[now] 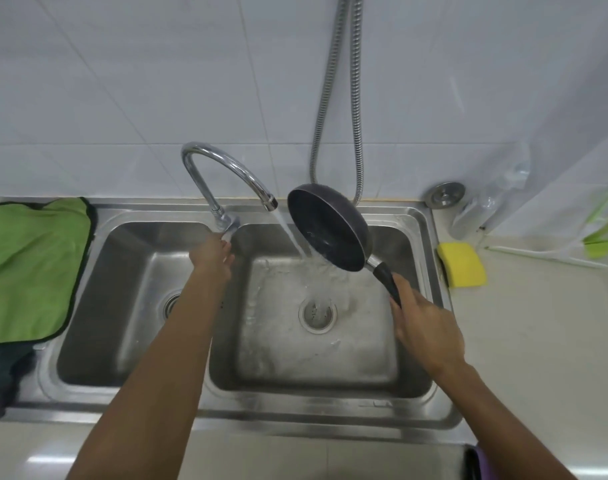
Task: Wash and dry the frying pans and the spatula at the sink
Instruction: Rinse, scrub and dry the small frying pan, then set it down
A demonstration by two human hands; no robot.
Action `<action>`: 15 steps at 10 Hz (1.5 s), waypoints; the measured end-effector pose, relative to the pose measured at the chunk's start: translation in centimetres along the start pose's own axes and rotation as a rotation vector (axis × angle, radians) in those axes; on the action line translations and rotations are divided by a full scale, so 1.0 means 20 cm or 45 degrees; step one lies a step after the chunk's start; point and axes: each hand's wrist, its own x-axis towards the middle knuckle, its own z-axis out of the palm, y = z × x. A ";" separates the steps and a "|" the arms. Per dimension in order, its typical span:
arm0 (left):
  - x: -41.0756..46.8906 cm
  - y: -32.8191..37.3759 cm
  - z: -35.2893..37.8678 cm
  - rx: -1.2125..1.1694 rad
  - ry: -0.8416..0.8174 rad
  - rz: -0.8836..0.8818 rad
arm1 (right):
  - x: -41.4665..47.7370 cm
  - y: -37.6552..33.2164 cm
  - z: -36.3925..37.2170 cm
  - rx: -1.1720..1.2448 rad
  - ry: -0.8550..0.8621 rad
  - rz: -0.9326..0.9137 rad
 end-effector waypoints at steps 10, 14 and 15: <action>-0.68 -0.71 -0.29 0.275 -0.274 0.001 | -0.27 0.00 -0.03 0.079 0.260 0.280; -0.82 -0.75 -0.47 0.350 -0.493 -0.064 | -0.47 -0.18 -0.08 0.273 0.120 0.444; -0.84 -0.79 -0.50 0.427 -0.561 -0.103 | -0.49 -0.31 -0.13 0.599 0.134 0.530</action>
